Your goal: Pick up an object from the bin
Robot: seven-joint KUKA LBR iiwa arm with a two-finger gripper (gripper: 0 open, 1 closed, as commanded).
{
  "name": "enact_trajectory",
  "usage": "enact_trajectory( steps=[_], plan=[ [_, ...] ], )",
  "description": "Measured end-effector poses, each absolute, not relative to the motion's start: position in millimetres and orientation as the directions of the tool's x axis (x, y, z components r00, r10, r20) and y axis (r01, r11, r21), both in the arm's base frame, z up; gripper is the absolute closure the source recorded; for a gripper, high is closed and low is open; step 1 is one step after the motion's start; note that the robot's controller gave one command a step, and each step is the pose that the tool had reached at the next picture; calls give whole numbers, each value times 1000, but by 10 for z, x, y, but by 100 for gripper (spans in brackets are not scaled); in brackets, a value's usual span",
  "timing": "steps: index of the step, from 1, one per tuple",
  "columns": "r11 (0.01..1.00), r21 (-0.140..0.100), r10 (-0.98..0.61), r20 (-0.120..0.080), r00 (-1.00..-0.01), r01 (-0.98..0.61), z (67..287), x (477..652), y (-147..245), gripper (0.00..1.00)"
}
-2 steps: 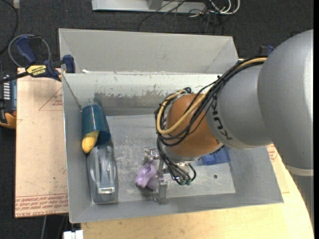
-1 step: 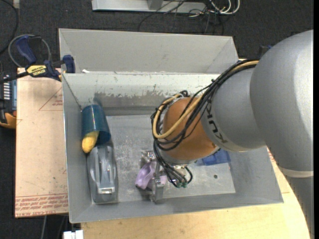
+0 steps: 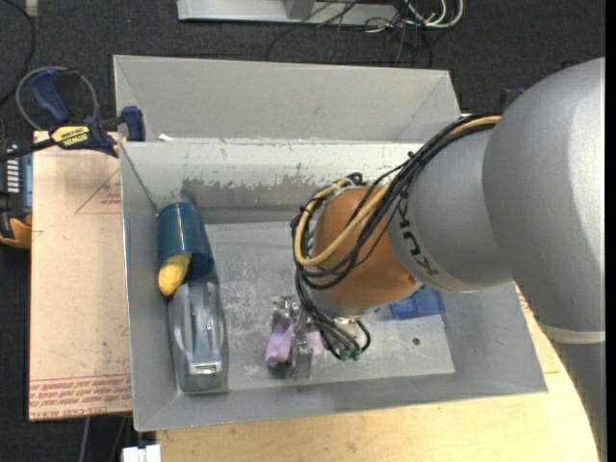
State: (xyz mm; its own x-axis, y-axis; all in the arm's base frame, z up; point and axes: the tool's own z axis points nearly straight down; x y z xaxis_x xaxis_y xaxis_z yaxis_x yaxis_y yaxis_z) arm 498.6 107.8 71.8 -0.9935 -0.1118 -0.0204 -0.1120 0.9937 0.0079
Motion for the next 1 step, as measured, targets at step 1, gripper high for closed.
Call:
enact_trajectory(
  steps=[1],
  plan=[
    [994,8,-112,-20,-994,-112,721,4986,1078,100]
  ],
)
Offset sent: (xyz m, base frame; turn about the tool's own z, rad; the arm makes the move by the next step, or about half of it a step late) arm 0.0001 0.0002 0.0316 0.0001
